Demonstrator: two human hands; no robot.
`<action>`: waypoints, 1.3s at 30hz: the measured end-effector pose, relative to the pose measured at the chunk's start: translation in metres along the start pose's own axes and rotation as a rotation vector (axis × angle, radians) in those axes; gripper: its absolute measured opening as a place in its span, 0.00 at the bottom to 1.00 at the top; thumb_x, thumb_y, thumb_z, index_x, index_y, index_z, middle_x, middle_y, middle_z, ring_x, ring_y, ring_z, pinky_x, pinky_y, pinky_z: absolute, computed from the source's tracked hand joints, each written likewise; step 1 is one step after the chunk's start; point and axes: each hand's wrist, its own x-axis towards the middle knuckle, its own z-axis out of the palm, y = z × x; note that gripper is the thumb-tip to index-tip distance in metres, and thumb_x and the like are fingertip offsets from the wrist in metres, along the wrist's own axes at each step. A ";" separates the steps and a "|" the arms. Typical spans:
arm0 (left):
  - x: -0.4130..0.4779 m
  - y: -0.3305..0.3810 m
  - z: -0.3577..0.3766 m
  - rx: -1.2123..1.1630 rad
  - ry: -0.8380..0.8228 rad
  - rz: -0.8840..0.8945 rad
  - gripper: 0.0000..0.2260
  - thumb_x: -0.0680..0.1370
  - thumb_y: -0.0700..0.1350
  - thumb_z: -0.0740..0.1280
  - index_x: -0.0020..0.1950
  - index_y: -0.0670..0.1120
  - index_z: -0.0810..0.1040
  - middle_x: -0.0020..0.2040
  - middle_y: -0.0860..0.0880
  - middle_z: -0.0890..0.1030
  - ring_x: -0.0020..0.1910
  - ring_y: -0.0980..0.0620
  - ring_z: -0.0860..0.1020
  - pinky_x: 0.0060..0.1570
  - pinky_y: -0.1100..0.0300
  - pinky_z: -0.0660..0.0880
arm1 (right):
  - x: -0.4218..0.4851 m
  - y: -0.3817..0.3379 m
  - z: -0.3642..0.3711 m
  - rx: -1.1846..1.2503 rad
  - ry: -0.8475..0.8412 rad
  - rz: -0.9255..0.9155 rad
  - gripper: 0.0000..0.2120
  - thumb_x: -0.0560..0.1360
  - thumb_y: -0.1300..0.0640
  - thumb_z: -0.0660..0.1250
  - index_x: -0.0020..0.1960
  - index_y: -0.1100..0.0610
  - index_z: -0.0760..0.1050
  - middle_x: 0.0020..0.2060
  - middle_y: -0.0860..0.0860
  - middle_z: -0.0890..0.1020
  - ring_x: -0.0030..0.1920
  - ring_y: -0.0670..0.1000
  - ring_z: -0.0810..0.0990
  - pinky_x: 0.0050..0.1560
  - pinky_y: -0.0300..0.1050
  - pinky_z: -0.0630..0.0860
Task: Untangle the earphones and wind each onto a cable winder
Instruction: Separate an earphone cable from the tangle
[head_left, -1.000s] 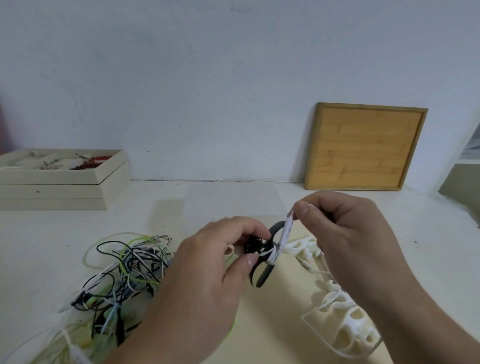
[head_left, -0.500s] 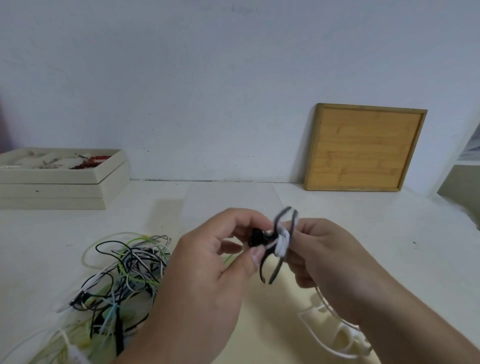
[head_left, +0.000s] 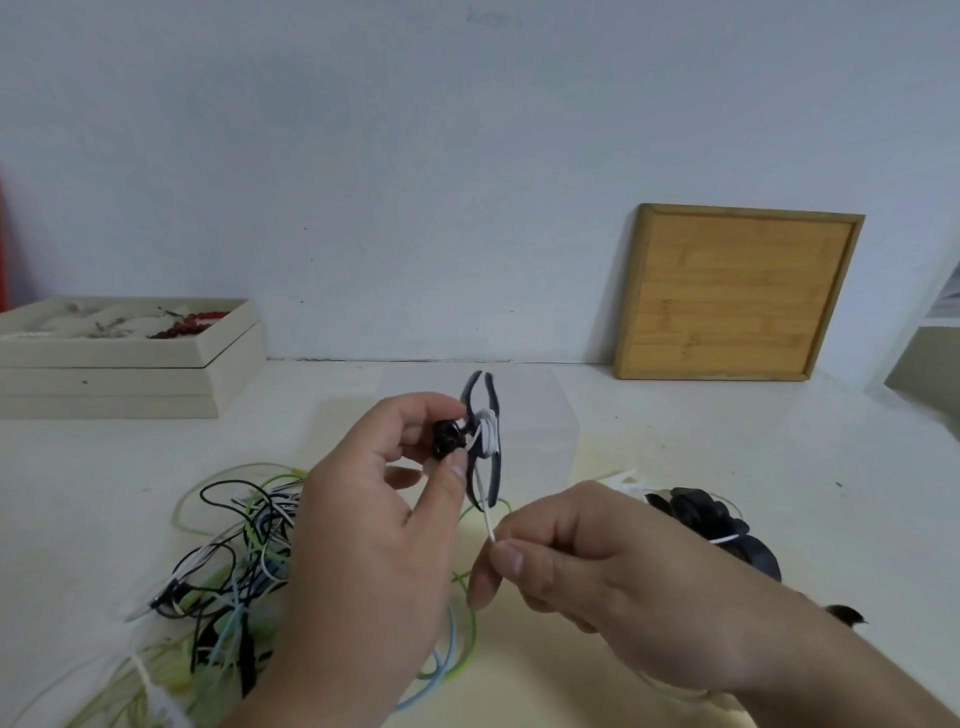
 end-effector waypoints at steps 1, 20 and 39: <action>-0.001 0.001 0.000 0.025 -0.001 0.019 0.11 0.72 0.46 0.68 0.49 0.61 0.80 0.43 0.64 0.81 0.42 0.59 0.80 0.45 0.57 0.75 | -0.001 -0.001 0.000 0.021 -0.002 -0.015 0.14 0.83 0.53 0.62 0.47 0.56 0.84 0.28 0.43 0.69 0.28 0.41 0.67 0.32 0.30 0.63; -0.004 0.008 -0.001 0.019 -0.365 0.060 0.13 0.70 0.45 0.68 0.49 0.62 0.80 0.44 0.62 0.83 0.46 0.62 0.79 0.47 0.72 0.70 | -0.010 -0.002 -0.026 0.079 0.719 0.036 0.11 0.78 0.51 0.68 0.38 0.50 0.82 0.24 0.50 0.62 0.25 0.50 0.57 0.24 0.38 0.57; 0.001 0.001 0.002 -0.328 -0.158 -0.067 0.13 0.69 0.40 0.69 0.48 0.57 0.83 0.43 0.48 0.85 0.42 0.51 0.83 0.42 0.65 0.79 | 0.002 0.004 -0.001 -0.176 0.117 0.070 0.12 0.82 0.48 0.62 0.43 0.49 0.81 0.30 0.53 0.70 0.31 0.48 0.68 0.35 0.44 0.66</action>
